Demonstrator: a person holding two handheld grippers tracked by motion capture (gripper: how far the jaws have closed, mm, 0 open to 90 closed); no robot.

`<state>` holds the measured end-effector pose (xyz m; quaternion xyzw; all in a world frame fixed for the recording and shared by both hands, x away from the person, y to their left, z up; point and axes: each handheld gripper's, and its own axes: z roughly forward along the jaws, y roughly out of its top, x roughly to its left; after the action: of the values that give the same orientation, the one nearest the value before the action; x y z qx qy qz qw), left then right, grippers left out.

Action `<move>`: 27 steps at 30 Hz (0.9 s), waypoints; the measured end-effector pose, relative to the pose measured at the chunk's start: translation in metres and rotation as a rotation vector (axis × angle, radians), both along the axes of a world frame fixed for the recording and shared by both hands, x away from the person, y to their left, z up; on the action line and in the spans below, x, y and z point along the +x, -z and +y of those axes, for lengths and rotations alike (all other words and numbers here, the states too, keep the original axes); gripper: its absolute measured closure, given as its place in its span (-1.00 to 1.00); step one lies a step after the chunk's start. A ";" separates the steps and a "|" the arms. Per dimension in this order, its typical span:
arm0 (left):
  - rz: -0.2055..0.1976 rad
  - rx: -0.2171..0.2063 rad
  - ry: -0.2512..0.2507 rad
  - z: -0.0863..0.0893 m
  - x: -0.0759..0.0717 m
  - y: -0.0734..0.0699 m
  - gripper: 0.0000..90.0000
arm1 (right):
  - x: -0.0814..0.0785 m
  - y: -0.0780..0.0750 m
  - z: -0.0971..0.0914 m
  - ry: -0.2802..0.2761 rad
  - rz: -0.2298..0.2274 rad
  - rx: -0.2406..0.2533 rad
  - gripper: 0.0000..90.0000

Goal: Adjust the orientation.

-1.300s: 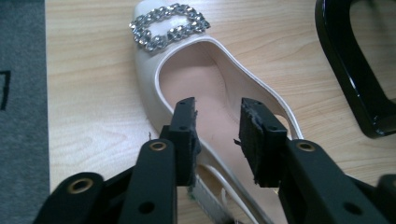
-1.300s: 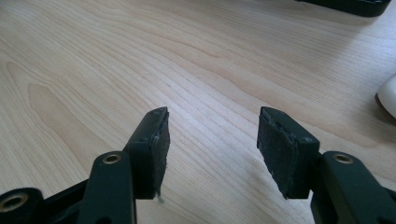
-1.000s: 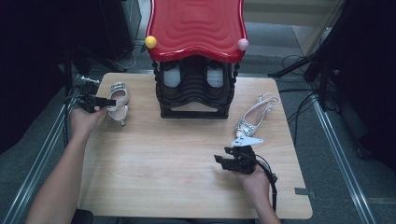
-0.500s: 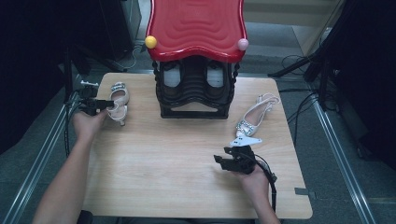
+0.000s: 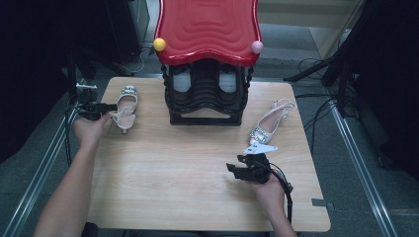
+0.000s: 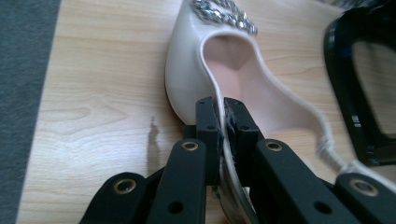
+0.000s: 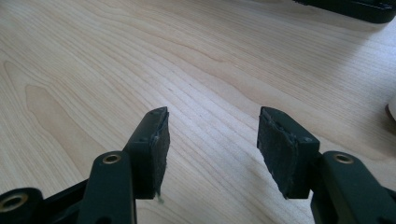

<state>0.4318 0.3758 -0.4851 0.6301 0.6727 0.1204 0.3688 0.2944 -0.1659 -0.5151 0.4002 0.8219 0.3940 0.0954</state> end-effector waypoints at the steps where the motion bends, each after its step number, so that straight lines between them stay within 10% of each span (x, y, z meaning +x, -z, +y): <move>1: 0.000 -0.008 -0.001 -0.001 -0.001 -0.002 0.92 | 0.000 0.000 0.000 0.000 0.000 0.001 0.00; 13: -0.041 -0.128 0.069 -0.004 -0.029 -0.012 0.92 | 0.001 -0.001 0.000 -0.007 -0.005 0.001 0.00; 27: -0.037 -0.175 0.211 -0.025 -0.080 -0.013 0.92 | 0.010 -0.004 0.008 -0.027 -0.017 0.013 0.00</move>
<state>0.3514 0.3512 -0.4723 0.6605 0.6036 0.0334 0.4454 0.3043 -0.1580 -0.5111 0.3862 0.8239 0.4038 0.0944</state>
